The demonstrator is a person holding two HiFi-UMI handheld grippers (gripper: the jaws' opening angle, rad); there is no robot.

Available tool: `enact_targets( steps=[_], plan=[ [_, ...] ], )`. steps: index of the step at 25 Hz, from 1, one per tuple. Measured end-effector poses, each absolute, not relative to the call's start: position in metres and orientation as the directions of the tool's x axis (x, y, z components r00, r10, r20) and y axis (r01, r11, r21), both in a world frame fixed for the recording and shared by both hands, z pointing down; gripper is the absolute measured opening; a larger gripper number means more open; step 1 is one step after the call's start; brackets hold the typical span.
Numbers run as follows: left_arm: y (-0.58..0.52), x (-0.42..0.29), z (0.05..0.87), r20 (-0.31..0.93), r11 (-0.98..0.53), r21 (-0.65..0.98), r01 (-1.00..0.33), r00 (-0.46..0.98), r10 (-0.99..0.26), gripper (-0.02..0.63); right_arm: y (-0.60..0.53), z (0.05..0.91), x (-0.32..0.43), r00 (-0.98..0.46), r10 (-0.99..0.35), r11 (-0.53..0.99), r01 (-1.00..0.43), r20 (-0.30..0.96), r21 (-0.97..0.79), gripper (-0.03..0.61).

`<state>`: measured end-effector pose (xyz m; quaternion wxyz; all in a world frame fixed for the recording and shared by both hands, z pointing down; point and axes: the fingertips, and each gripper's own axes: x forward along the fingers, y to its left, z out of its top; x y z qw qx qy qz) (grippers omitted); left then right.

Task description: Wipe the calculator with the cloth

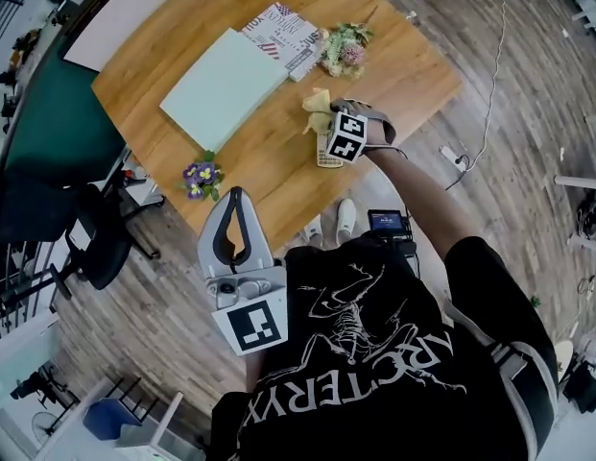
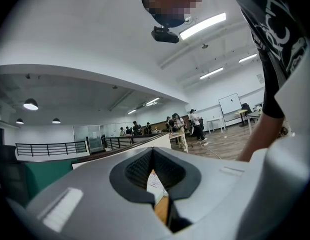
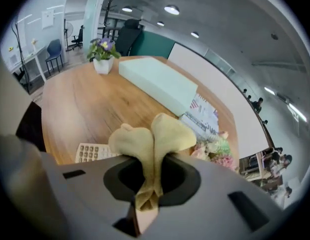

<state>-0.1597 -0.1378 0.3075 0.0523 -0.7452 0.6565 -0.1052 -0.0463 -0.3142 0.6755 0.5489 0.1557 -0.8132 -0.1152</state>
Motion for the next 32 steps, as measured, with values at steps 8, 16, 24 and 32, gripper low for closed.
enact_targets(
  steps=[8,16,24,32],
  plan=[
    [-0.129,-0.175,0.314,0.112,-0.089,-0.197,-0.976,0.068,-0.991,0.009,-0.313,0.711,-0.040,-0.254,-0.341,0.940,-0.088,0.905,0.330,0.052],
    [-0.127,-0.173,0.320,0.126,-0.092,-0.188,-0.978,0.069,-0.990,0.009,-0.307,0.715,-0.044,-0.219,-0.362,0.929,-0.002,0.906,0.370,0.052],
    [-0.130,-0.165,0.318,0.112,-0.121,-0.175,-0.977,0.102,-0.988,0.009,-0.268,0.715,-0.048,-0.247,-0.301,0.948,0.029,0.921,0.318,0.052],
    [-0.131,-0.159,0.311,0.090,-0.145,-0.166,-0.975,0.131,-0.987,0.009,-0.226,0.712,-0.047,-0.281,-0.257,0.961,0.027,0.925,0.276,0.052]
  ],
)
